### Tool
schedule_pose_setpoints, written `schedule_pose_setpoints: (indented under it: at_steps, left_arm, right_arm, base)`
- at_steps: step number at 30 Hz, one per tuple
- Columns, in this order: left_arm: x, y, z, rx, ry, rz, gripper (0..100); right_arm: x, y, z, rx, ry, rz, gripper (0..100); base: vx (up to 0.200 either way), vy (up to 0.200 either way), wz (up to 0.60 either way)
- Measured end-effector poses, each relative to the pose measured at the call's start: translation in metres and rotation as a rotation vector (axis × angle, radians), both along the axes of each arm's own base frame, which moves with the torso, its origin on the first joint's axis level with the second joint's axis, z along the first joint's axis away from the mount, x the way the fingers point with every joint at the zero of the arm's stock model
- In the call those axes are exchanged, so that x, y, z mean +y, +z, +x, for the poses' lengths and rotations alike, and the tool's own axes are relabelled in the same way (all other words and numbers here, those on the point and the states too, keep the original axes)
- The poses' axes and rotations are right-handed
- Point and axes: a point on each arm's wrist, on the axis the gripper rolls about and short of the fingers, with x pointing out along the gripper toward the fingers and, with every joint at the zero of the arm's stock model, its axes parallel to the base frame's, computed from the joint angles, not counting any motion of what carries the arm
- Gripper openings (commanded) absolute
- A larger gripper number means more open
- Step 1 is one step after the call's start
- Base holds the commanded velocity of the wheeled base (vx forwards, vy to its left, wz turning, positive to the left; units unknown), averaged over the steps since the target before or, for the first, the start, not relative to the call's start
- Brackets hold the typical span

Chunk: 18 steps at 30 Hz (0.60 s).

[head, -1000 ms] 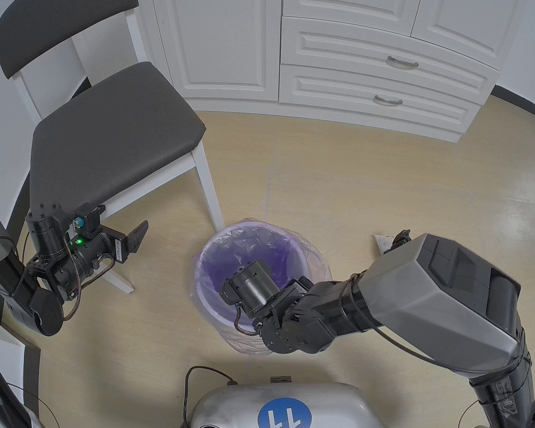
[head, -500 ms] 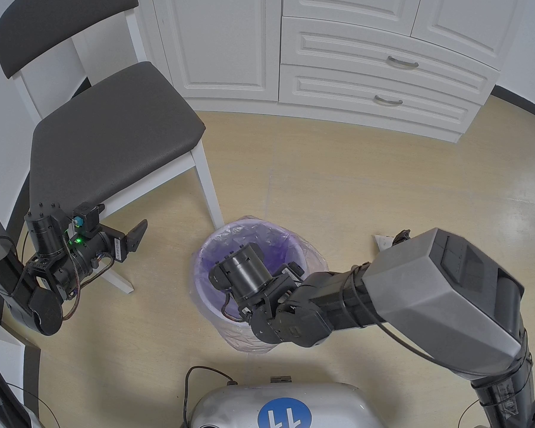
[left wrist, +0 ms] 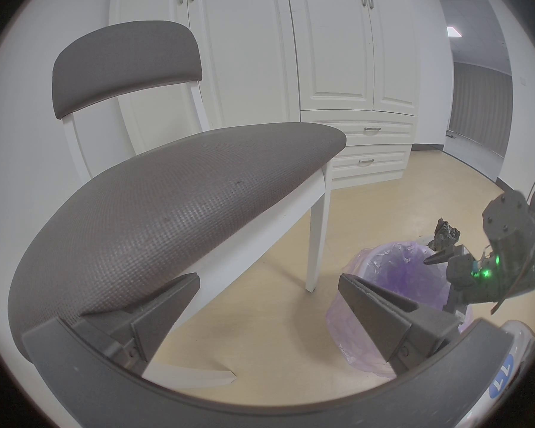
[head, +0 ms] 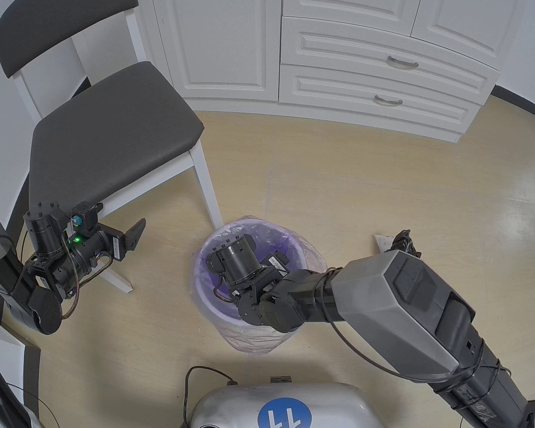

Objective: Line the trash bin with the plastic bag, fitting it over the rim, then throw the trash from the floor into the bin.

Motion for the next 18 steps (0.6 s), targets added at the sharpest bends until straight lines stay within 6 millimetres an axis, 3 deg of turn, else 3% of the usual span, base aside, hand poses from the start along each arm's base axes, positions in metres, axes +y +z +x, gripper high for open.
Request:
schedule_pose_setpoints:
  at_steps: [10, 18]
  left_arm:
    - [0.000, -0.001, 0.000, 0.003, -0.001, 0.000, 100]
    - [0.000, -0.001, 0.000, 0.006, -0.001, 0.000, 100]
  right_arm:
    - [-0.020, -0.028, 0.028, 0.022, -0.045, -0.063, 100]
    - [-0.014, -0.050, 0.023, 0.042, -0.027, -0.088, 100]
  base:
    - [0.000, 0.000, 0.00]
    - [0.000, 0.000, 0.00]
